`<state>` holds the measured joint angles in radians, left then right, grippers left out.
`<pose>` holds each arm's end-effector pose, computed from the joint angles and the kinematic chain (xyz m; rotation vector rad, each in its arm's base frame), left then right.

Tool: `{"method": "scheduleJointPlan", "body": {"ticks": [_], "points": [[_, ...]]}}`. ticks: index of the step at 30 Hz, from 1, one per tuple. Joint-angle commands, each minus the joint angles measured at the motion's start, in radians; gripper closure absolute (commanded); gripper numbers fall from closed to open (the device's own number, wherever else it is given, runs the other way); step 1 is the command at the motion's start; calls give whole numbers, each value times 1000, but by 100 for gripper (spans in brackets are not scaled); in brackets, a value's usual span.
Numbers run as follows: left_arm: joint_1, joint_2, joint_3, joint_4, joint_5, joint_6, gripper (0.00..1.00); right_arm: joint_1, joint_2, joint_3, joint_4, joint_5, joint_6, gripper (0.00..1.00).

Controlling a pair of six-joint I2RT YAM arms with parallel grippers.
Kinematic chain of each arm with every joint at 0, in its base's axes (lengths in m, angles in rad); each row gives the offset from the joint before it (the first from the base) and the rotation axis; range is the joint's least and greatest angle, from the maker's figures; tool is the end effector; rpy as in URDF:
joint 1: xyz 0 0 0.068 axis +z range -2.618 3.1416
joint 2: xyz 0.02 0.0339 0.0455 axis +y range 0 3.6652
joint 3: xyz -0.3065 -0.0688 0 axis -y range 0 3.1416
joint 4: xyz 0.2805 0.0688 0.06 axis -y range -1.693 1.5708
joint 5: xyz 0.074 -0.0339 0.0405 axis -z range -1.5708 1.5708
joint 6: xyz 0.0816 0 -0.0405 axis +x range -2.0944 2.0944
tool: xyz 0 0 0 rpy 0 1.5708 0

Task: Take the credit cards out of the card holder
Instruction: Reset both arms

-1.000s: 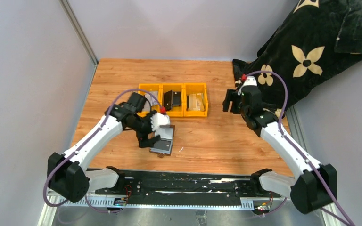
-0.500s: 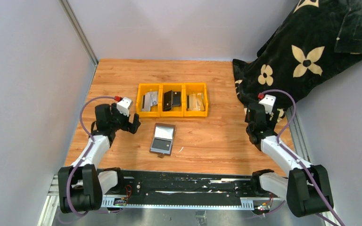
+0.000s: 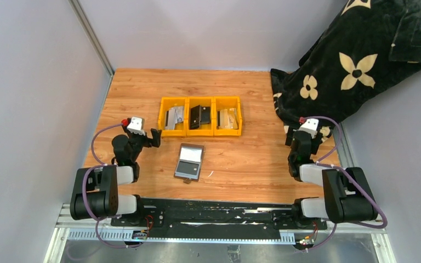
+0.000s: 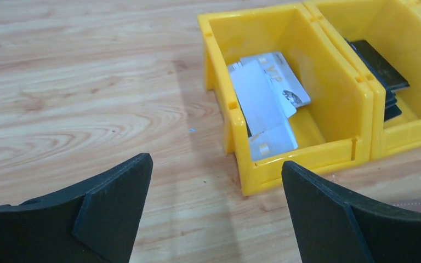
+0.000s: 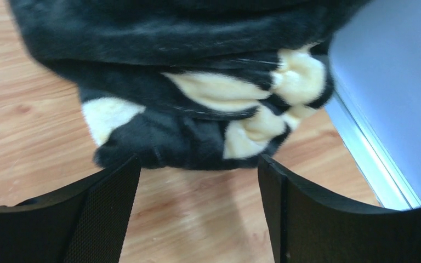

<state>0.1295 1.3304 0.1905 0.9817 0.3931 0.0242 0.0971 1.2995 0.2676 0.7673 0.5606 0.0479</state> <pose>0.2680 0.0034 0.1579 0.1987 1.7105 -0.2259 0.2744 -0.0169 0.1614 0.3463 1.7796 -0.4102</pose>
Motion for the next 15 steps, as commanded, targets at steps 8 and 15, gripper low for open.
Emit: {"method": "scheduleJointPlan", "body": {"ticks": [8,15], "points": [[-79,29,-6,85,-259,4,0,7,96,-20,169,-175,-108,11],[-110,49,-6,134,-301,10,0,-22,99,-51,264,-209,-110,9]]}}
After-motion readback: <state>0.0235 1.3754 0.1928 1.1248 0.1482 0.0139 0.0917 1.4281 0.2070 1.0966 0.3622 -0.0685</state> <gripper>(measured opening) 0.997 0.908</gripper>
